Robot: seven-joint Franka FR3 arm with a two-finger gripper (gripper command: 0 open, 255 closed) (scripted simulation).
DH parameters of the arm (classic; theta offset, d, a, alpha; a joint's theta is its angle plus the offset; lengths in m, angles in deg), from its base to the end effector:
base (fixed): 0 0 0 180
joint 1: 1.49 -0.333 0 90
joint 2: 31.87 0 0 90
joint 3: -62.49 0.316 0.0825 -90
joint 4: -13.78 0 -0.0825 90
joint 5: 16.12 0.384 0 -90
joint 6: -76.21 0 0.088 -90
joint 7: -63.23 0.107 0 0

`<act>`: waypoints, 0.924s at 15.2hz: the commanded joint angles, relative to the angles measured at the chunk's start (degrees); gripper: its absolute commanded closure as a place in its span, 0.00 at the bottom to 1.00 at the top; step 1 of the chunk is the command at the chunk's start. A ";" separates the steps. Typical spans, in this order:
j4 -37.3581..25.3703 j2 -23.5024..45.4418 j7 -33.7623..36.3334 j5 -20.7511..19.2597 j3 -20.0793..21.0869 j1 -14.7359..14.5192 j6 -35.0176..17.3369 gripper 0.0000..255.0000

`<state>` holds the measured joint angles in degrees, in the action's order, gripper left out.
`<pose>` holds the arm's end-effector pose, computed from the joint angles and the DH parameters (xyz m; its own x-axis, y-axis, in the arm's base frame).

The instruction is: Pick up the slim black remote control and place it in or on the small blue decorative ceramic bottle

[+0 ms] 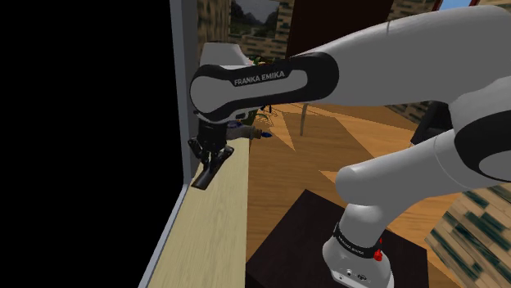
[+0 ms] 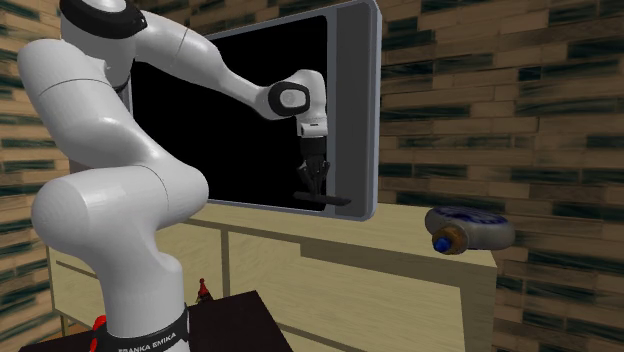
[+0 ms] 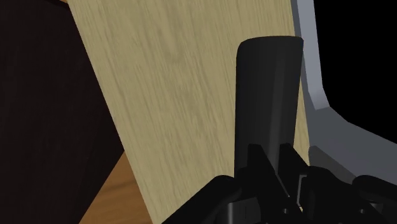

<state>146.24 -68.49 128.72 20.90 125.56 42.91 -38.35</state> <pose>0.4184 0.2131 0.4416 0.4002 -0.9164 -0.0053 -0.9130 -0.3982 -0.0888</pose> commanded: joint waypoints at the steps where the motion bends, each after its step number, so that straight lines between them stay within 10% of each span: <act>1: -0.78 -0.49 0.14 -0.36 -1.17 -0.48 1.50 1.00; 14: -7.25 -0.59 0.18 -3.61 -6.33 -0.11 9.21 1.00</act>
<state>139.26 -69.60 129.40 17.72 119.41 42.20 -29.11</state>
